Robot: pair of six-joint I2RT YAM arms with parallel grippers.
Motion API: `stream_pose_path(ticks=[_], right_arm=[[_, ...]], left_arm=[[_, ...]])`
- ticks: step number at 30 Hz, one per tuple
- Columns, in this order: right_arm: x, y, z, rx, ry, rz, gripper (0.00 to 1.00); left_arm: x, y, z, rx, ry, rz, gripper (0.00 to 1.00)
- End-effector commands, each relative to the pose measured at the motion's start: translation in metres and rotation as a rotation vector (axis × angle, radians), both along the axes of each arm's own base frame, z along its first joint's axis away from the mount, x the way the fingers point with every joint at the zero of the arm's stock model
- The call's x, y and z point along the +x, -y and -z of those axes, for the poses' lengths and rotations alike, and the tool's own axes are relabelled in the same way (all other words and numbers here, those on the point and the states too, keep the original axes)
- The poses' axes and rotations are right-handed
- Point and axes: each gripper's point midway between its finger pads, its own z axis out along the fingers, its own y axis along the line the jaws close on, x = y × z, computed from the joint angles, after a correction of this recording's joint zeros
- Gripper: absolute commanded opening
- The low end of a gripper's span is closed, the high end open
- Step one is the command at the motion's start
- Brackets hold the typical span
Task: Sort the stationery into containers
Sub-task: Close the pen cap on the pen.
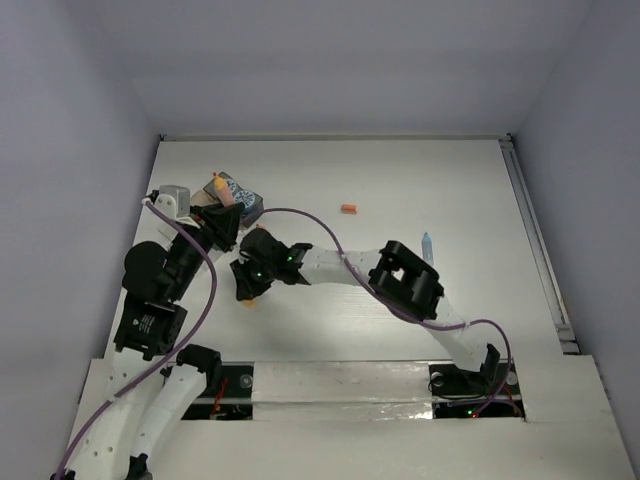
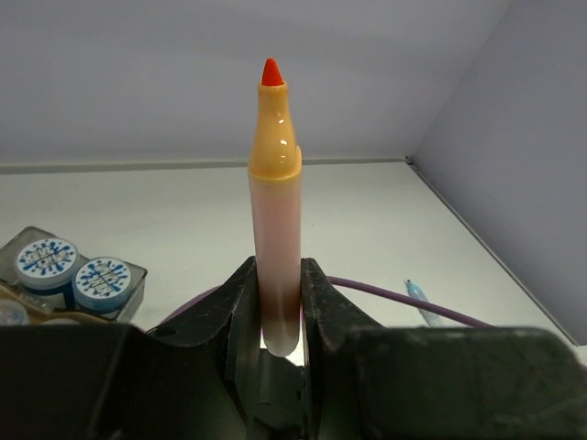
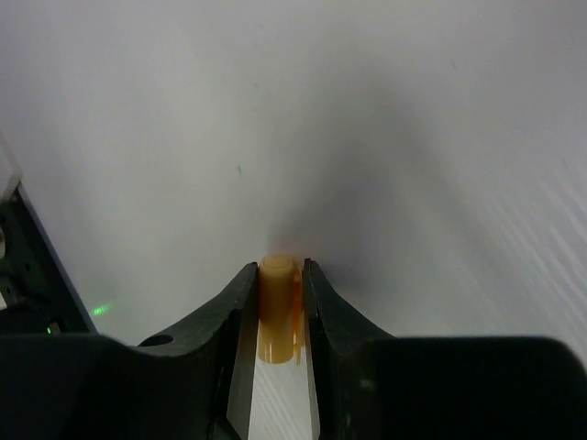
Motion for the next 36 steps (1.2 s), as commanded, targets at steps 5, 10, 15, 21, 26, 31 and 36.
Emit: stream_pose_path(ticks=[5,10,15,21,26,31,36], right_arm=[[0.030,0.053,-0.122,0.332,0.071,0.106,0.00],[0.064,0.111,-0.181,0.466,0.148,0.213,0.00],[0.089,0.166,-0.237,0.594,0.226,0.304,0.00],[0.098,0.197,-0.304,0.762,0.273,0.321,0.00],[0.088,0.198,-0.351,0.878,0.312,0.280,0.00],[0.075,0.199,-0.386,1.052,0.314,0.225,0.00],[0.062,0.195,-0.400,1.151,0.268,0.140,0.00]], left_arm=[[-0.021,0.043,-0.021,-0.044,0.106,0.277,0.00],[-0.041,0.073,-0.025,-0.074,0.113,0.505,0.00],[-0.064,0.095,-0.012,-0.146,0.068,0.730,0.00],[-0.069,0.107,0.023,-0.184,-0.066,0.854,0.00],[-0.068,0.111,0.047,-0.175,-0.142,0.883,0.00],[-0.074,0.115,0.055,-0.209,-0.167,0.954,0.00],[-0.073,0.115,0.054,-0.219,-0.172,0.957,0.00]])
